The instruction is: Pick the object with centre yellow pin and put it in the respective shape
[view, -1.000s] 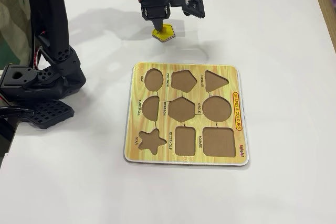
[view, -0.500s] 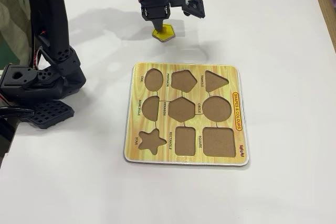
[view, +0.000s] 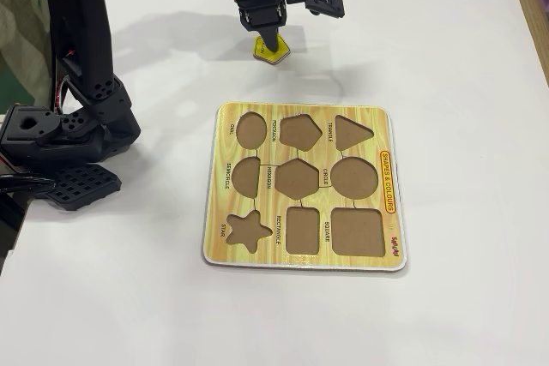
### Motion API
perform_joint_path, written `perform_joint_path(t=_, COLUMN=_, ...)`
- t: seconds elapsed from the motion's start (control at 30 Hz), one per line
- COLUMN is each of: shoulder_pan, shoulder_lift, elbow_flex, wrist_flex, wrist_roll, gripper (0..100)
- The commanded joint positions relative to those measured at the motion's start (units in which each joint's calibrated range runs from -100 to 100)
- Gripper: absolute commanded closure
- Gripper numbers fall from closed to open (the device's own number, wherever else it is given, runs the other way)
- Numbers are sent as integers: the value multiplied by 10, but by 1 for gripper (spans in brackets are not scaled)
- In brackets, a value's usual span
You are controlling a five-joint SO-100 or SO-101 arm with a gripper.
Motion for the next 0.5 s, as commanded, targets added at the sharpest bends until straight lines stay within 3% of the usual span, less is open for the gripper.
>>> perform_joint_path(t=0.0, shoulder_pan=0, shoulder_lift=-14, elbow_flex=5, wrist_flex=0, wrist_roll=1, gripper=91)
perform_joint_path(t=0.47, shoulder_pan=3, shoulder_lift=-14, elbow_flex=17, wrist_flex=0, wrist_roll=1, gripper=96)
